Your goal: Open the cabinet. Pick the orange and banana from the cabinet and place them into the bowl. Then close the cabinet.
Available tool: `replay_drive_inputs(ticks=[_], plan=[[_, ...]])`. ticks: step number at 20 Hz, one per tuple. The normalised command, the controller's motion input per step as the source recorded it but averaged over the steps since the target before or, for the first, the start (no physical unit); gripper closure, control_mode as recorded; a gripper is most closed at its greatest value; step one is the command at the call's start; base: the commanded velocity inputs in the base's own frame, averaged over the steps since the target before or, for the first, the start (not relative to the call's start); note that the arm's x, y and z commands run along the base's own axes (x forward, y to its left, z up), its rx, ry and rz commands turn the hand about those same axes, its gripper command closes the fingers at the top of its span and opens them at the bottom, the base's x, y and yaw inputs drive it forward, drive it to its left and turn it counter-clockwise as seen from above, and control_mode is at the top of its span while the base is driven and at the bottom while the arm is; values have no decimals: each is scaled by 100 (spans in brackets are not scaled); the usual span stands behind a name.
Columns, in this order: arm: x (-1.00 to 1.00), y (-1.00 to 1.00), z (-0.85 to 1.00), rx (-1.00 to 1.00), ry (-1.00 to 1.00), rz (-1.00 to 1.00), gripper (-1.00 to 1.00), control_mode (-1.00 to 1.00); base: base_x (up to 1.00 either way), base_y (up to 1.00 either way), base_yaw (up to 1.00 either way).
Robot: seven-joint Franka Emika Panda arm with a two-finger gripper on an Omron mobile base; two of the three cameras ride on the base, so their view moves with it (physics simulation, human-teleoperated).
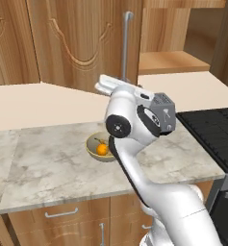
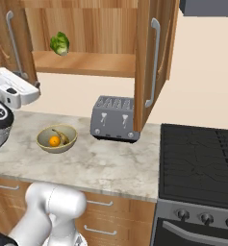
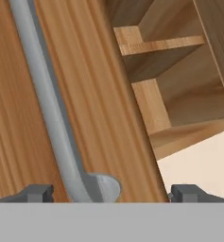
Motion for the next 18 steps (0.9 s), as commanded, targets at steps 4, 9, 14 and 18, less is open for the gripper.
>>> replay_drive_inputs(ticks=[4, 9, 14, 18], plan=[[100, -16, -10, 2, 14, 0, -100, -100, 0, 0, 0], [100, -7, -17, 0, 13, 0, -100, -100, 0, 0, 0], [100, 0, -11, 0, 20, 0, -100, -100, 0, 0, 0], [8, 0, -2, 1, 14, 0, -100, -100, 0, 0, 0]])
